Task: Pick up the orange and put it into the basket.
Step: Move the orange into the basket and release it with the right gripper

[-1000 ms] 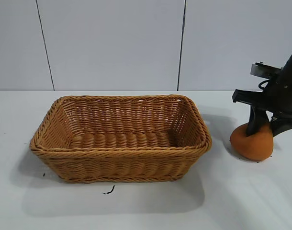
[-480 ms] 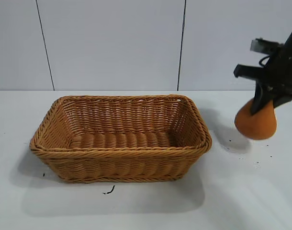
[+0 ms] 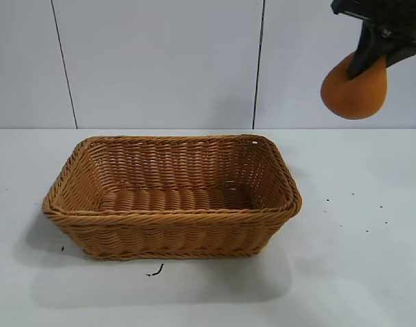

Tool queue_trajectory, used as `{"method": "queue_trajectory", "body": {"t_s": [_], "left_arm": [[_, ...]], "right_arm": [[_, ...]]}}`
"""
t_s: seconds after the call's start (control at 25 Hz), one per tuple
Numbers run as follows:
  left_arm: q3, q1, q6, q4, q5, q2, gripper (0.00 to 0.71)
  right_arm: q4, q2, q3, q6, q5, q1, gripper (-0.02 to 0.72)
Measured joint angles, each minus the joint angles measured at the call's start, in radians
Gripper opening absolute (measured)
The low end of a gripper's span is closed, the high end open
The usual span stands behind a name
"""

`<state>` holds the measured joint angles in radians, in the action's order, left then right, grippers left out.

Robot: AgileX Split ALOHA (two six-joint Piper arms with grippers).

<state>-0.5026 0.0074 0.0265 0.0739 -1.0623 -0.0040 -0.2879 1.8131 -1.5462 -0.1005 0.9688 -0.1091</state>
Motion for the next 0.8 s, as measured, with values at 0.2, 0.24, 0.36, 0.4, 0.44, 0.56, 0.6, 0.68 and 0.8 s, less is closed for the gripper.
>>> {"method": "queue_trajectory", "body": {"t_s": [0.2, 0.24, 0.36, 0.4, 0.44, 0.56, 0.6, 0.68, 0.8], "left_arm": [[0.0, 0.0, 0.0, 0.0, 0.0, 0.0, 0.647], [0.0, 0.0, 0.0, 0.0, 0.0, 0.0, 0.647], [0.0, 0.0, 0.0, 0.0, 0.0, 0.0, 0.647], [0.0, 0.0, 0.0, 0.0, 0.0, 0.0, 0.647], [0.0, 0.0, 0.0, 0.0, 0.0, 0.0, 0.647], [0.0, 0.0, 0.0, 0.0, 0.0, 0.0, 0.647], [0.0, 0.0, 0.0, 0.0, 0.0, 0.0, 0.647], [0.0, 0.0, 0.0, 0.0, 0.0, 0.0, 0.647], [0.0, 0.0, 0.0, 0.0, 0.0, 0.0, 0.647]], "right_arm": [[-0.009, 0.0, 0.0, 0.003, -0.033, -0.179, 0.078], [-0.01, 0.0, 0.0, 0.009, -0.052, -0.218, 0.078], [-0.016, 0.0, 0.0, 0.023, -0.117, -0.315, 0.078], [-0.016, 0.0, 0.0, 0.024, -0.139, -0.345, 0.078], [-0.017, 0.001, 0.0, 0.026, -0.155, -0.368, 0.078], [-0.02, 0.013, 0.0, 0.032, -0.196, -0.432, 0.078], [-0.021, 0.025, 0.0, 0.037, -0.206, -0.445, 0.078], [-0.022, 0.057, 0.0, 0.047, -0.22, -0.466, 0.078], [-0.022, 0.131, 0.0, 0.053, -0.239, -0.475, 0.078]]}}
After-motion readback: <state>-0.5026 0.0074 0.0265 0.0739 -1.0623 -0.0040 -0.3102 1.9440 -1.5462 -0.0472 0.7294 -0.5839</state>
